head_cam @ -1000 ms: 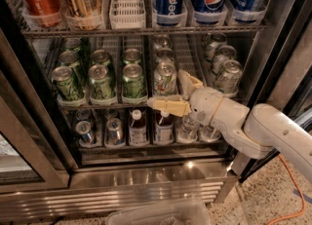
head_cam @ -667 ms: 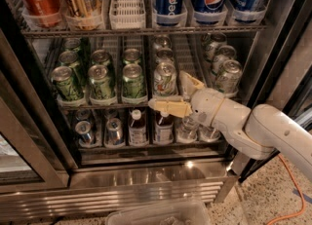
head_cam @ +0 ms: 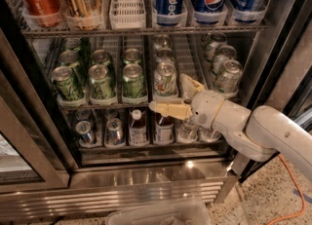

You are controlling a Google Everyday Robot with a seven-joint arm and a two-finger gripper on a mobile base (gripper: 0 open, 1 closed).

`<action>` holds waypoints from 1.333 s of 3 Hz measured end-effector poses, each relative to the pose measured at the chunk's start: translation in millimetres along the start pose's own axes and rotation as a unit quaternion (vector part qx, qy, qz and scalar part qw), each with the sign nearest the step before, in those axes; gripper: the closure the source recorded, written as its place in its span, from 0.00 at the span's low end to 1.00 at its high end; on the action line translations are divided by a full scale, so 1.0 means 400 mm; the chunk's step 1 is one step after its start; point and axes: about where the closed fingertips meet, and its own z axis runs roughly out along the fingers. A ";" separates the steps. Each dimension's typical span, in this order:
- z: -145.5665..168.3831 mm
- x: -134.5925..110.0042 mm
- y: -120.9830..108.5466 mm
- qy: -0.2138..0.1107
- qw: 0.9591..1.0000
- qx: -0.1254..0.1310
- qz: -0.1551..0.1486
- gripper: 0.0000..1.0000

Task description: Pick 7up can from middle shelf of fridge

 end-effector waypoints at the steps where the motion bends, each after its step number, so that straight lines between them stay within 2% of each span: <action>1: 0.009 -0.004 0.000 0.005 1.000 0.002 -0.012 0.12; 3: 0.016 -0.009 -0.007 0.008 1.000 0.007 -0.022 0.14; 4: 0.012 -0.008 -0.016 0.006 1.000 0.014 -0.021 0.27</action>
Offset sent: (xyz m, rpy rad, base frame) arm 0.0083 0.0011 0.0053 -0.0586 -0.0385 -0.0261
